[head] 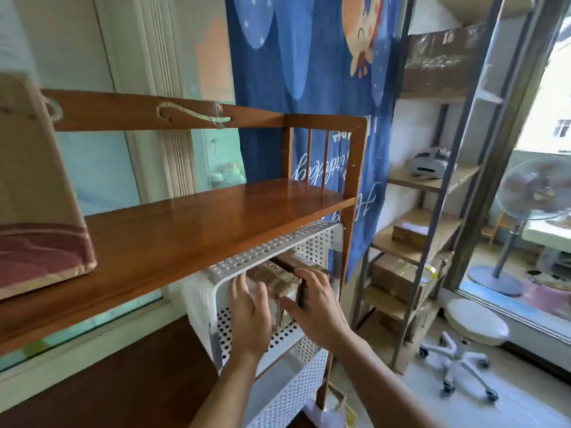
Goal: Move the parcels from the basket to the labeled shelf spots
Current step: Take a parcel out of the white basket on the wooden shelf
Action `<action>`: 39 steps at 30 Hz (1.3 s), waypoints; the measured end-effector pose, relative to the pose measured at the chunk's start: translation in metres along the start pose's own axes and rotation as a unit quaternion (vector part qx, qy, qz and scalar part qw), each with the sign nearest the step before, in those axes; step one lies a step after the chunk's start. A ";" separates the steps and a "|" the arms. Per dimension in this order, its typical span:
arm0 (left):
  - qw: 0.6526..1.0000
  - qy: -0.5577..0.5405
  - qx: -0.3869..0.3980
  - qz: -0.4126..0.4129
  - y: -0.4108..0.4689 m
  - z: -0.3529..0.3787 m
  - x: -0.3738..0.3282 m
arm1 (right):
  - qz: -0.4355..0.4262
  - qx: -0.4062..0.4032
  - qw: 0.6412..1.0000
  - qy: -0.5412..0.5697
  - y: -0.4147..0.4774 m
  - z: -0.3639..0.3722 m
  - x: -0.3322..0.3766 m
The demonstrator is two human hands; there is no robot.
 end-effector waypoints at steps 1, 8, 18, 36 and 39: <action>0.999 -0.015 -0.031 -0.040 0.010 0.004 0.008 | 0.005 0.009 1.000 0.000 0.013 0.008 -0.006; 0.958 -0.188 -0.024 -0.215 0.068 0.039 0.097 | 0.084 0.078 0.991 -0.067 0.066 0.046 -0.015; 0.924 -0.320 -0.067 -0.197 0.004 0.017 0.032 | -0.060 -0.015 0.997 0.042 -0.025 -0.025 -0.005; 0.966 -0.219 -0.127 0.056 -0.267 -0.151 -0.095 | -0.235 0.089 0.887 0.387 -0.231 -0.052 0.162; 0.963 -0.164 -0.190 0.096 -0.311 -0.205 -0.122 | -0.262 0.119 0.855 0.431 -0.254 -0.037 0.213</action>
Point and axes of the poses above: each hand's wrist, its own y-axis towards the middle knuckle, its own z-axis out of the palm, x = y × z, the point moved 2 cm from there along y, towards the middle knuckle, and after that the axes turned 8 degrees about x, right-handed, at the moved point
